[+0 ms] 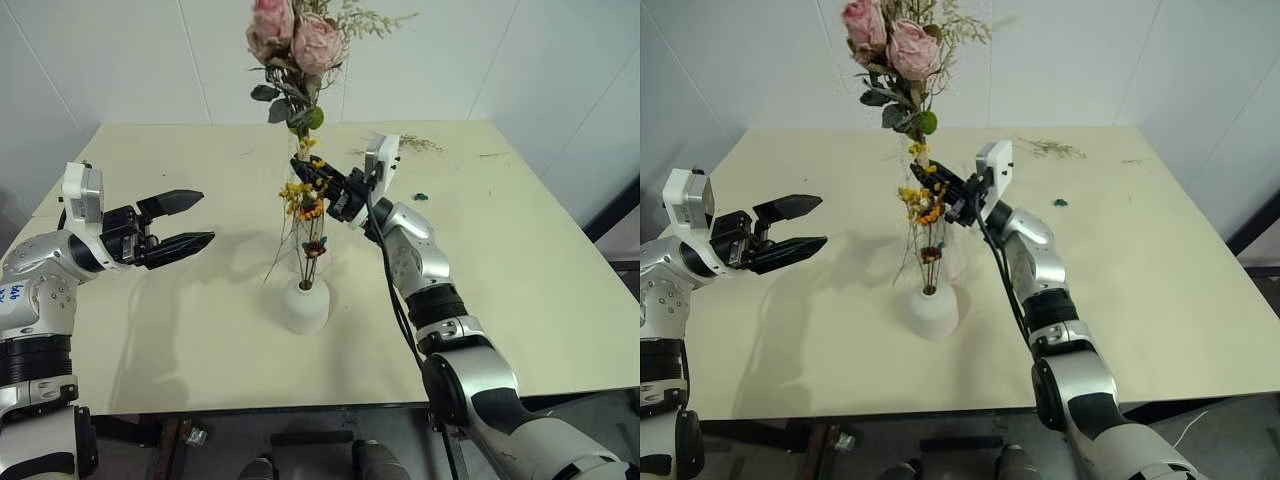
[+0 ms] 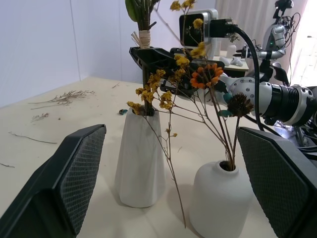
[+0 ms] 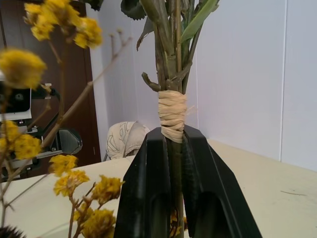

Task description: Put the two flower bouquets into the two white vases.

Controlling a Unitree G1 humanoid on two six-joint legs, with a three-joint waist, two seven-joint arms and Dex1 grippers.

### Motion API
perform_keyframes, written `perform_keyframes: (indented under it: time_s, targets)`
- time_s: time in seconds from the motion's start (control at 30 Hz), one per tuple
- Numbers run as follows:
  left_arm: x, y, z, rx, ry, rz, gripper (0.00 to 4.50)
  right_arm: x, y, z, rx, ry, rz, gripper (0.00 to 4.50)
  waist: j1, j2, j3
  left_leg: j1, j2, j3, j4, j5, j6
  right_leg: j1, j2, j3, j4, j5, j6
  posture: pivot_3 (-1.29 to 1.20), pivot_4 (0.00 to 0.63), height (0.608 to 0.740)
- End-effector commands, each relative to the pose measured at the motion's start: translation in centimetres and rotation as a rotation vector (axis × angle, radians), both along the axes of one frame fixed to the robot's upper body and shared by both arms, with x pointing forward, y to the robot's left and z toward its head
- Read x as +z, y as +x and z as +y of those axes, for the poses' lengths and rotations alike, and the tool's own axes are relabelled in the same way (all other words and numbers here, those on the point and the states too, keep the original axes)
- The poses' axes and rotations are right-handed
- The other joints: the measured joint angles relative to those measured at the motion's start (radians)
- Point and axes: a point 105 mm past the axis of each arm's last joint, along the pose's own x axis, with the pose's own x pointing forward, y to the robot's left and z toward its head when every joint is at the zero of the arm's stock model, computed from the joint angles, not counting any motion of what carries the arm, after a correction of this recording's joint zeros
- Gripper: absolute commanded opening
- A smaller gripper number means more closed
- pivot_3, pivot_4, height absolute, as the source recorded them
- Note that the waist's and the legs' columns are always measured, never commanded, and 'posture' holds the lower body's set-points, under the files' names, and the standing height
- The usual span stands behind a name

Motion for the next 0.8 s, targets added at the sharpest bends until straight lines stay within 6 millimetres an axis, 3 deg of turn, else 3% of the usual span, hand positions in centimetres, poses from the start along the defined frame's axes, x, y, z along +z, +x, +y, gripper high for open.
perform_keyframes:
  time_s: [0.03,0.33,0.8]
  targets:
    - [1.0,-0.2,0.1,-0.002,-0.021,-0.048,4.50,1.6,-0.5,-0.4,-0.011,0.011,-0.066,1.57,0.000,0.000,0.000,0.000,0.000,0.000,0.000,0.000,0.000,0.000,0.000,0.000,0.000,0.000,0.000,0.00,0.150,0.740]
    - [1.1,-0.1,0.0,-0.005,-0.027,-0.058,4.50,2.7,-0.4,-1.2,-0.037,0.005,-0.100,4.46,-0.001,0.000,0.000,0.000,0.000,0.000,0.000,0.000,0.000,0.000,0.000,0.000,0.000,0.000,0.000,0.00,0.150,0.740]
    - [1.2,0.1,-0.1,-0.008,-0.026,-0.071,4.50,2.4,-0.2,-2.1,-0.065,-0.030,-0.109,4.46,0.000,0.000,0.000,0.000,0.000,0.000,0.000,0.000,0.000,0.000,0.000,0.000,0.000,0.000,0.000,0.00,0.150,0.740]
